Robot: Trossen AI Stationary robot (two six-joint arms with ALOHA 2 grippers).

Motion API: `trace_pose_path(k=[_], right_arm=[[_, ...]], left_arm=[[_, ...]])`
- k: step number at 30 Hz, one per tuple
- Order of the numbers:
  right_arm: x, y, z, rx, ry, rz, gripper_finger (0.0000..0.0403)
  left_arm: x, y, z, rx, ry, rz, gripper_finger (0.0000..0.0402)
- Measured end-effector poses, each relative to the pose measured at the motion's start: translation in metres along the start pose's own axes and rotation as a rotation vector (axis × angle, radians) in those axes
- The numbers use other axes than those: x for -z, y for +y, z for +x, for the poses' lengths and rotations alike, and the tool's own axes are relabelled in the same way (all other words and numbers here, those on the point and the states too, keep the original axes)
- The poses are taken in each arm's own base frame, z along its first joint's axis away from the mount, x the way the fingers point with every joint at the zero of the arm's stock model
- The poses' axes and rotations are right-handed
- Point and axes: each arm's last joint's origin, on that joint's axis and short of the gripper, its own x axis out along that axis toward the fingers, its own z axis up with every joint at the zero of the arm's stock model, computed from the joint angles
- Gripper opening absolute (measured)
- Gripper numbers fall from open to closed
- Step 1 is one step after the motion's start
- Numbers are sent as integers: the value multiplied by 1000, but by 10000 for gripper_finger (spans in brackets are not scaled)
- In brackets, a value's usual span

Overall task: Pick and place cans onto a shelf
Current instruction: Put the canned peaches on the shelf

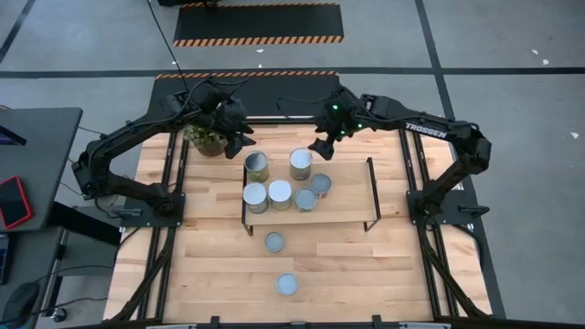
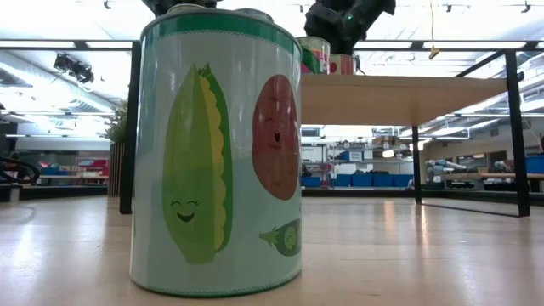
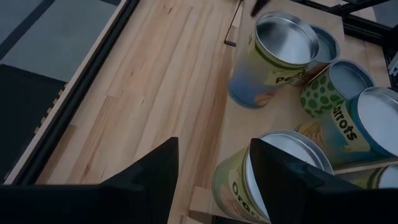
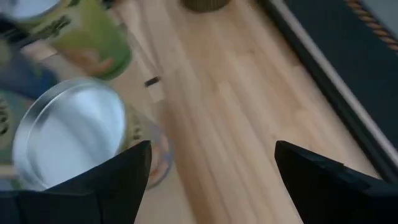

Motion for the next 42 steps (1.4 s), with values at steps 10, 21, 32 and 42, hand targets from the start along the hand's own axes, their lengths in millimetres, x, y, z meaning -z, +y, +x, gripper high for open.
trace_pose_path(k=[10, 21, 32, 42], right_arm=[[-8, 6, 30, -165, -41, -68, 348], [-17, 12, 23, -92, -102, -85, 348], [-4, 16, -16, -36, 125, -185, 348], [-13, 24, 9, -71, 55, -203, 348]], left_arm=[[0, 0, 0, 0, 2, -2, 204], [0, 0, 0, 0, 3, -10, 204], [1, 0, 0, 1, 9, -12, 204], [1, 0, 0, 1, 8, -11, 204]])
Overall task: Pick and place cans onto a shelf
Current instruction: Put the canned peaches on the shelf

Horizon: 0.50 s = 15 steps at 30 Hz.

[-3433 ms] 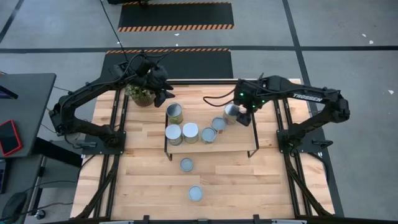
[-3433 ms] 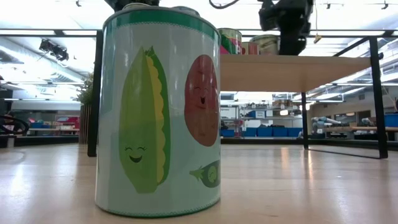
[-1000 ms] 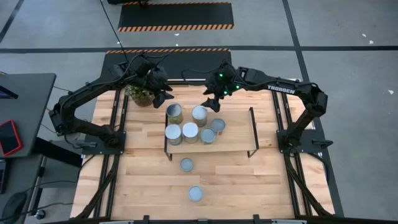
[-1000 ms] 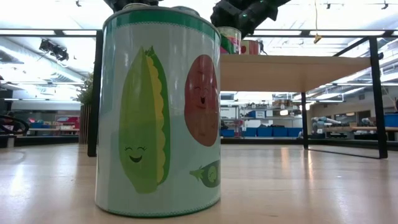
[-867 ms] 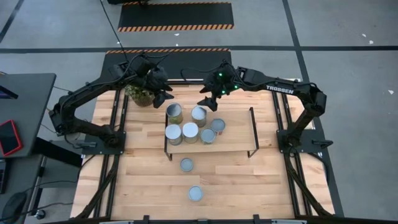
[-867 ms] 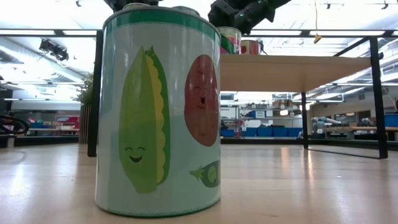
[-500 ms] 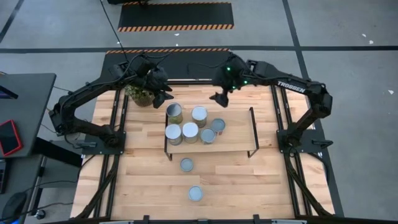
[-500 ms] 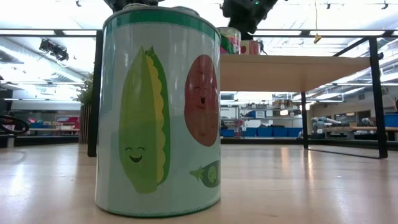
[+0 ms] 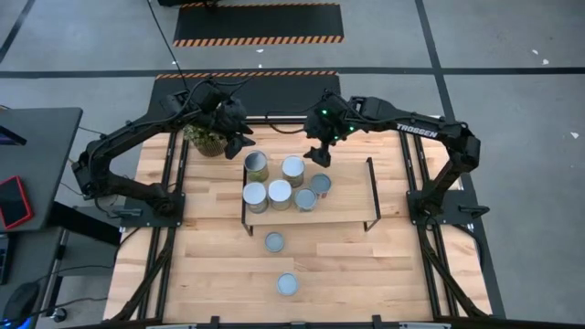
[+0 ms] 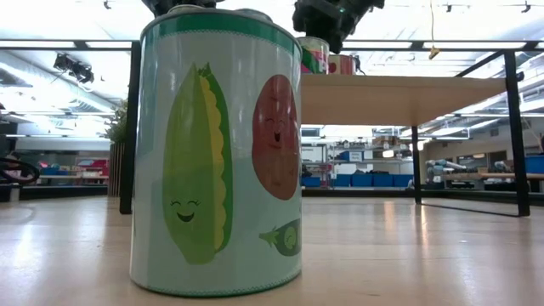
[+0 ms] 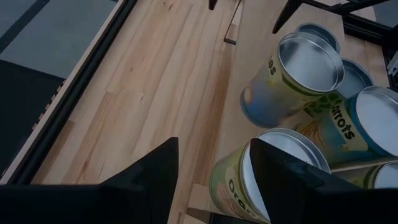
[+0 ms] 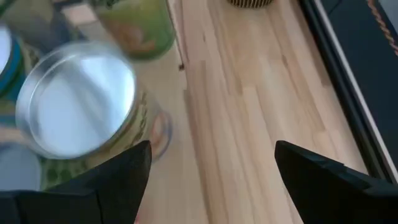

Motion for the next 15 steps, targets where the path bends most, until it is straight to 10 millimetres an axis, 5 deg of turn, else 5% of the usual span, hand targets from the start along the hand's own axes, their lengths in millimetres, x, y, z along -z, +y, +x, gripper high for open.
trace_pose_path(k=[8, 15], right_arm=[[-10, 4, 32, -71, -57, -13, 348], [-9, 1, 16, 30, -61, -5, 348]], left_arm=[[1, 0, 0, 1, 5, -3, 204], [1, 0, 0, 1, 7, -4, 204]])
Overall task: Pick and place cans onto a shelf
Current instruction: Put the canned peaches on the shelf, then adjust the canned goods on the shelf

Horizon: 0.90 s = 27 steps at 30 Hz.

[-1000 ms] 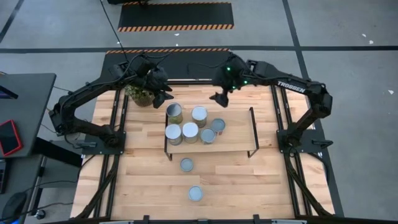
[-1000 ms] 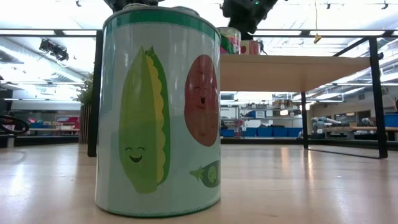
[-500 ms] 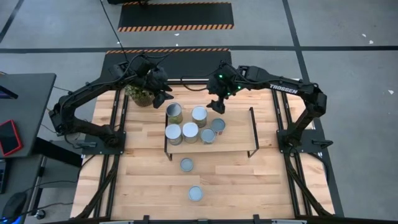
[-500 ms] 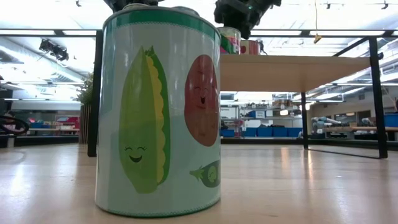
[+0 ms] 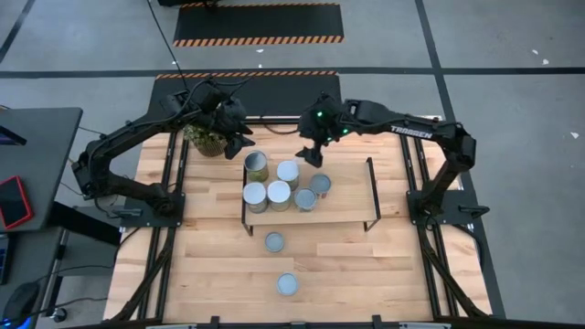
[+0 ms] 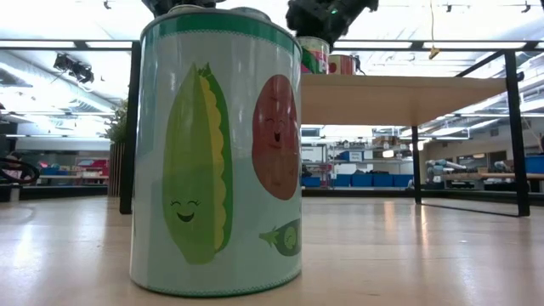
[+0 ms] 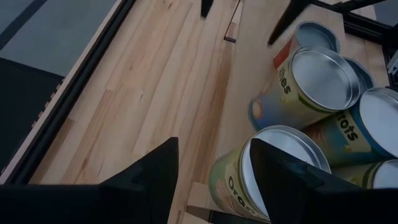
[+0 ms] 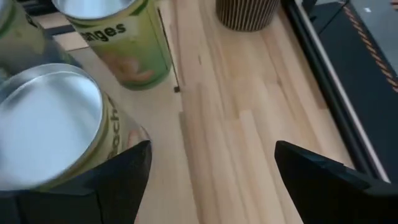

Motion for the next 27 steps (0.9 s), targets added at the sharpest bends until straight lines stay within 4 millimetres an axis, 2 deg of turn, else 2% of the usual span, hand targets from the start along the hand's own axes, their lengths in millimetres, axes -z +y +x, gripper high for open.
trace_pose_path(k=[3, 8, 15, 22, 27], right_arm=[[7, 1, -10, -47, 59, 10, 348], [16, 12, -7, -120, 158, 13, 348], [5, 27, -2, -113, 60, -38, 348], [-7, 27, -2, -91, -65, -29, 348], [2, 23, -6, -60, 24, -4, 348]], left_arm=[[0, 0, 0, 0, 0, 0, 204], [0, 0, 0, 0, 0, 1, 204], [0, 0, 0, 0, 0, 2, 204], [0, 0, 0, 0, 0, 2, 204], [0, 0, 0, 0, 0, 0, 204]])
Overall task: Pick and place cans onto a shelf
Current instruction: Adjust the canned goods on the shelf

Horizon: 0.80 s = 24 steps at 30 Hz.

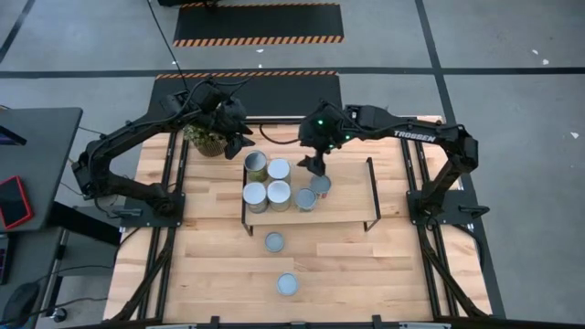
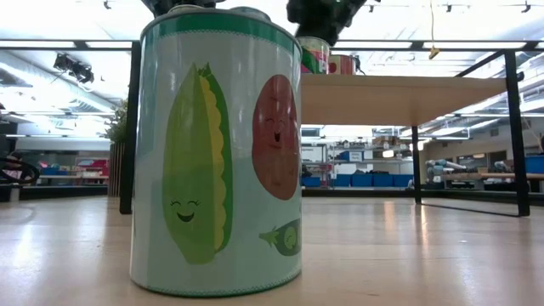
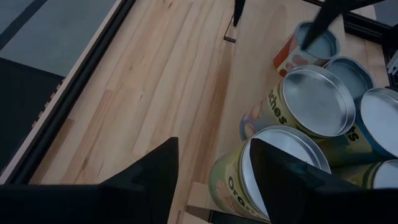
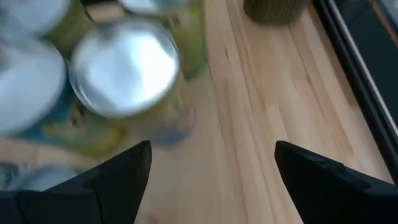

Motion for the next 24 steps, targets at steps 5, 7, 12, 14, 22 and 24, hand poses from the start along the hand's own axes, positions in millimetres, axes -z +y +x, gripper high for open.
trace_pose_path(k=[5, 7, 12, 14, 22, 24], right_arm=[[17, -2, -15, 22, 156, 42, 348], [25, -2, -23, 59, 234, 53, 348], [46, 3, -39, 71, 439, 98, 348], [50, 9, -41, 60, 495, 98, 348], [54, 37, -20, 14, 444, 11, 348], [55, 41, -14, 14, 428, -2, 348]], left_arm=[[0, 0, 0, 0, 0, -6, 204], [0, 0, 0, 0, 0, -6, 204], [0, 0, 0, 0, 0, -3, 204], [0, 0, 0, 0, 0, -1, 204], [0, 0, 0, 0, 0, 0, 204], [0, 0, 0, 0, 0, 1, 204]])
